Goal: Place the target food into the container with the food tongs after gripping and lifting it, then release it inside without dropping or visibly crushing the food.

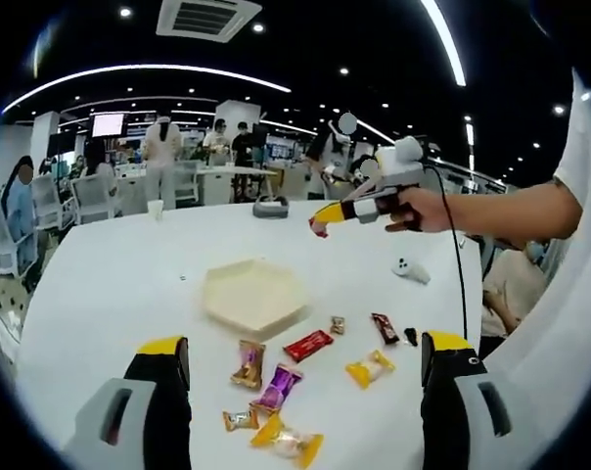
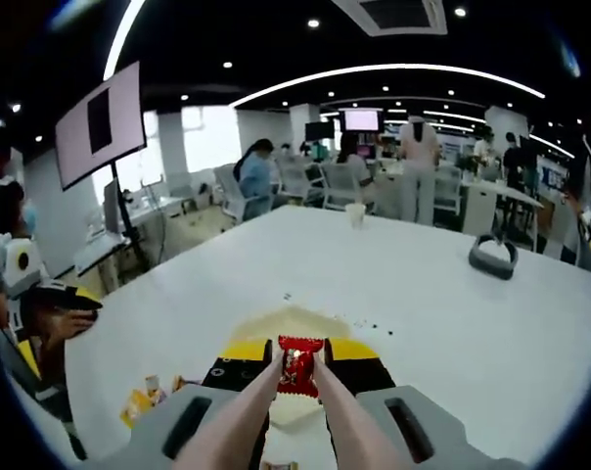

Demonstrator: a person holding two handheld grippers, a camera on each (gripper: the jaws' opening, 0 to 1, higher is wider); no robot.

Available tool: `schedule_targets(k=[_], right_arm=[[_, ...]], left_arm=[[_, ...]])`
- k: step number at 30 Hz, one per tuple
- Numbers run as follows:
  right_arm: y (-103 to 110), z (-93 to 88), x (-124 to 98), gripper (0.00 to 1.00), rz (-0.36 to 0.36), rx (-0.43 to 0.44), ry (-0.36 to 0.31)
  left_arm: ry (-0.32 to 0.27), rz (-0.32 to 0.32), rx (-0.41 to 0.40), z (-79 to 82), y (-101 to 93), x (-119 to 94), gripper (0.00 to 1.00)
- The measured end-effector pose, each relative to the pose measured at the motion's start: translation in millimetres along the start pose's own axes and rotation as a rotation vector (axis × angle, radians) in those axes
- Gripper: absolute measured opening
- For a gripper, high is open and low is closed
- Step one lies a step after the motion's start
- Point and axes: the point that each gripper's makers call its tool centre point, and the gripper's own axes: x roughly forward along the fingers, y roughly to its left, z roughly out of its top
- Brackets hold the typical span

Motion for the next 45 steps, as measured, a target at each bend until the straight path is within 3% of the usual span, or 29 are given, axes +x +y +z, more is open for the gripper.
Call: schedule_targets(k=[6,9,14,18,20,22,26,28,30,35,36,37,45], right_arm=[[1,1.3,5,0.20,-0.001,-0.007,0.011],[-1,2.5,8,0.20,0.003,0.002,0.014],[4,11.0,14,0.20,0.019,-0.010,0.005],[8,16.8,19,0.20,0.034,-0.037,0.004],[10,19.9,26,0.20,0.047,-0.055,0.007],[13,20.6,33,0.20,0.059,-0.061,0.018],[19,24.9,43,0.20,0.083,-0.089,0.033],[22,28.8,52,0.20,0.095,-0.115,0.037],[23,31.9,58,0.20,0.106,-0.114,0.033],[23,37.1,68,0.20,0.122,-0.096,0.025],[23,37.3,69,0.21,0.124,-0.096,0.025],[24,37.3,70,0.21,0.127,-0.099,0.028],[25,36.5,71,0.20,0.132,-0.111,0.040]], left_arm=[[0.012,-0.011,-0.007,-2.2,-0.5,0,0.99],[0.049,0.000,0.059,-3.7,3.9,-2,0.99],[0.022,0.041,0.004,0.2,11.6,-11,0.99],[0.011,0.030,0.025,4.4,4.4,-16,0.99],[0.017,0.079,0.043,0.0,12.7,-23,0.99],[0.007,0.107,0.013,-3.0,18.2,-29,0.99],[0.001,0.112,-0.004,-6.5,15.7,-37,0.99],[0.052,0.133,0.025,-17.5,17.0,-41,0.99],[0.060,0.149,0.025,-21.2,18.4,-44,0.99],[0.049,0.169,0.010,-18.6,20.3,-50,1.00],[-0.001,0.161,0.017,-9.7,16.2,-53,1.00],[-0.008,0.172,0.015,-8.5,16.7,-54,1.00],[-0.012,0.201,0.025,-10.2,21.0,-57,1.00]])
